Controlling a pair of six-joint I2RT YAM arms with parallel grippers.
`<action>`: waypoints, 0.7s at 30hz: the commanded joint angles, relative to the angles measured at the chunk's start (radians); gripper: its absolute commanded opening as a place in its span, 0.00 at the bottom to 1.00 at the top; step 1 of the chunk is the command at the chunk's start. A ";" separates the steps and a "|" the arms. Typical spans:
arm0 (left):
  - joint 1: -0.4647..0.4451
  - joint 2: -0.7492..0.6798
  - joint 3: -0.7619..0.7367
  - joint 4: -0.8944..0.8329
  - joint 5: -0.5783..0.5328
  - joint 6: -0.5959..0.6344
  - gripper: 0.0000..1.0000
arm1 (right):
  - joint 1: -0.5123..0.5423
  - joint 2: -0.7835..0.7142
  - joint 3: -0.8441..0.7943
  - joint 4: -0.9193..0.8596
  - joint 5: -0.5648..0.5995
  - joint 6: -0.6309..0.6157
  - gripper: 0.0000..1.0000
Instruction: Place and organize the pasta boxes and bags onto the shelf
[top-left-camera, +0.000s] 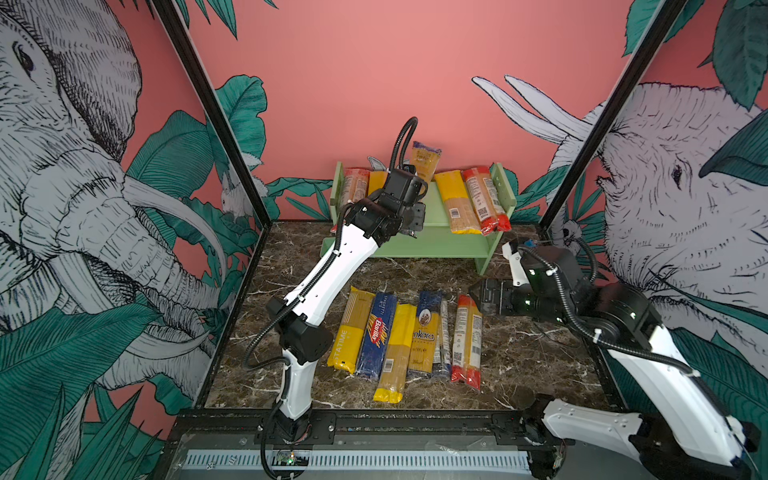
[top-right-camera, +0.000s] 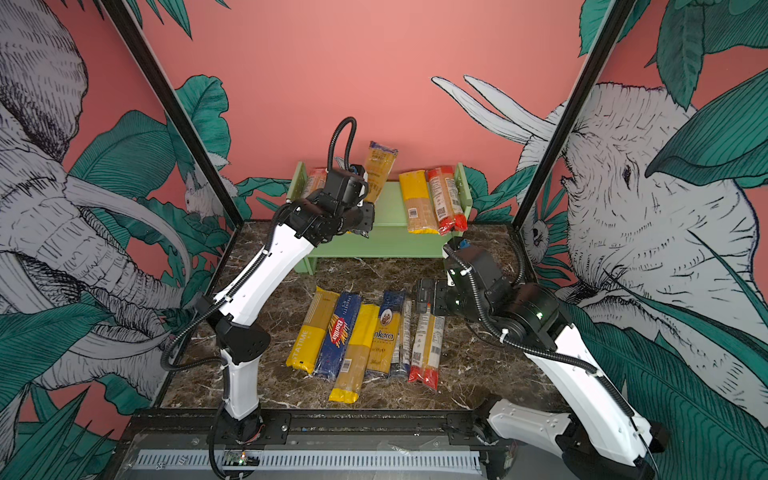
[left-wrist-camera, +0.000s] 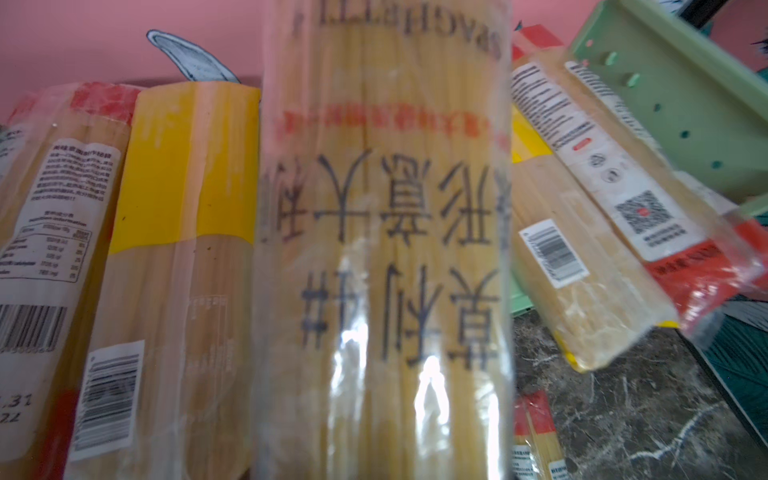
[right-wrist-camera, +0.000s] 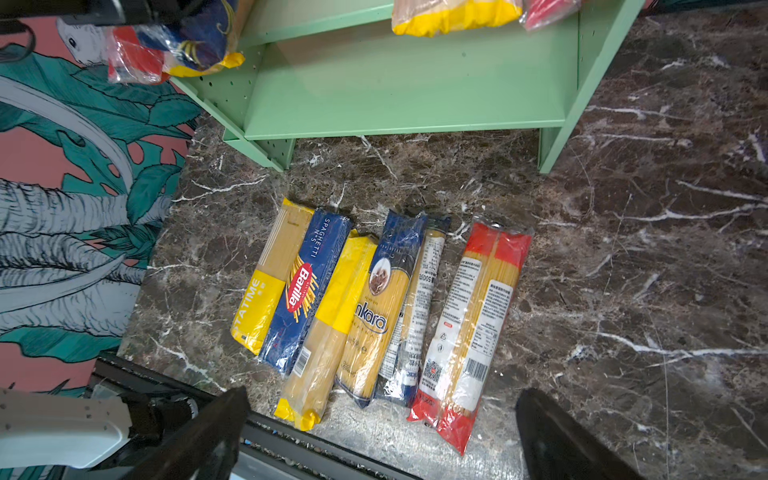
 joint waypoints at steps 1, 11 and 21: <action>0.045 -0.025 0.101 0.153 -0.044 -0.063 0.00 | -0.010 0.030 0.034 0.025 0.022 -0.050 0.99; 0.075 0.086 0.166 0.215 0.021 -0.137 0.00 | -0.105 0.086 0.020 0.075 -0.065 -0.088 0.99; 0.079 0.127 0.203 0.223 0.041 -0.175 0.00 | -0.224 0.098 0.002 0.098 -0.147 -0.107 0.99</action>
